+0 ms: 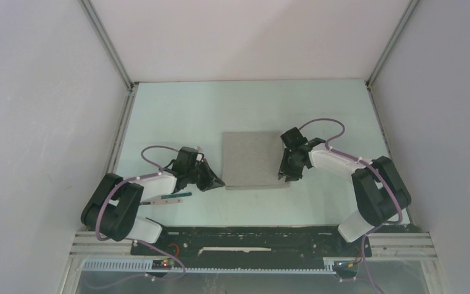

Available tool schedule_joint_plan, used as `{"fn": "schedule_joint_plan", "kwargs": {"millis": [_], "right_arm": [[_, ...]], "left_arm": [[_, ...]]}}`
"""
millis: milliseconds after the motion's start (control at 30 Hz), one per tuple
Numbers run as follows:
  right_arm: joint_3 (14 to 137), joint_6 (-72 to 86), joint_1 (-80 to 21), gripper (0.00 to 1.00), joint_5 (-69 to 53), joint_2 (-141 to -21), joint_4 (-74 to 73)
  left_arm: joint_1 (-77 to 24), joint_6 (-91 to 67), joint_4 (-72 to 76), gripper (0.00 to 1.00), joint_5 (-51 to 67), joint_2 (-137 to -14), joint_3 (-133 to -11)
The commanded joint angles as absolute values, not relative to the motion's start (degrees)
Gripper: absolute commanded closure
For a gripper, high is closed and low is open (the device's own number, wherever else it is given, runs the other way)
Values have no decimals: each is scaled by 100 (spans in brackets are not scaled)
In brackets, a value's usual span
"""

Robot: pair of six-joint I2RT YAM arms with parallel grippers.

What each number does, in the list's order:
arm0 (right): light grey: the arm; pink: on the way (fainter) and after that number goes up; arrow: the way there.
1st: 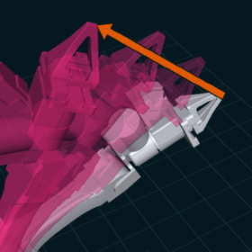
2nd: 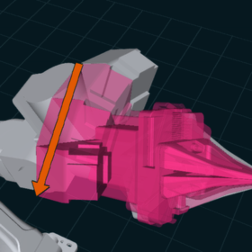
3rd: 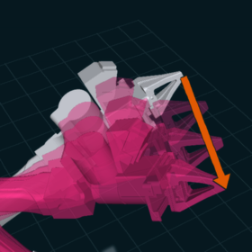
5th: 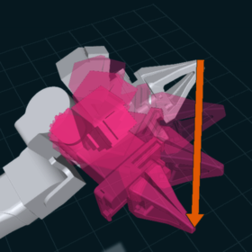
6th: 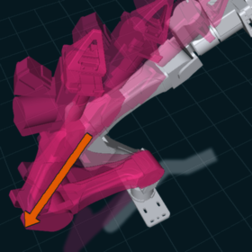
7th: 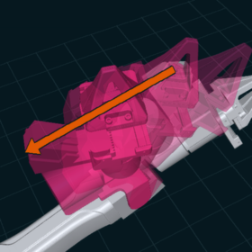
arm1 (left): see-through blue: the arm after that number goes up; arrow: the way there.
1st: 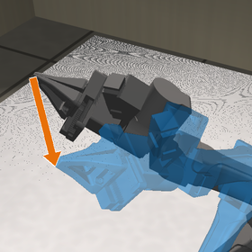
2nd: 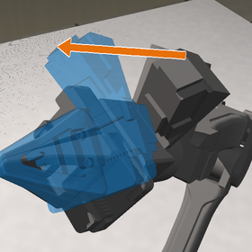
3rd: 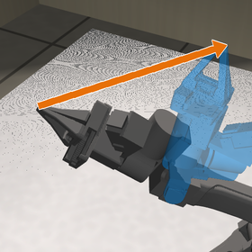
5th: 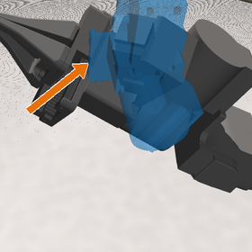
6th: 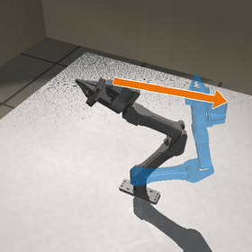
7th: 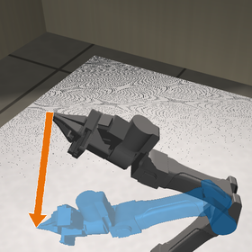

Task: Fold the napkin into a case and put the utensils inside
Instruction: Smooth out the square-folded napkin at the center of the board.

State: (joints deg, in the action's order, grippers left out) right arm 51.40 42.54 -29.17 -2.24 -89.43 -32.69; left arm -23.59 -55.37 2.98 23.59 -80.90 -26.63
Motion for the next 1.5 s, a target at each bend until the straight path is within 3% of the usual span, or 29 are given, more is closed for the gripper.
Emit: {"fn": "schedule_joint_plan", "kwargs": {"millis": [0, 400, 833, 1067, 1167, 1467], "right_arm": [[5636, 4605, -3155, 61, 411, -9248, -3752], [5764, 4873, -3419, 50, 863, -9421, -4077], [6267, 5056, -3647, 59, 1390, -9936, -4373], [6276, 5252, -3769, 54, 1451, -10151, -4409], [6283, 5315, -3787, 62, 1519, -10214, -4378], [6282, 5426, -3850, 100, 1799, -9710, -4415]], "left_arm": [[-2338, -5375, 528, 100, 2386, -8136, -2559], [-2338, -5355, 702, 100, 2501, -8204, -2479], [-2338, -5360, 843, 100, 2583, -8247, -2419], [-2338, -5378, 967, 100, 2636, -8289, -2356], [-2340, -5381, 992, 100, 2661, -8293, -2356], [-2338, -5379, 969, 100, 2657, -8198, -2312]]}}
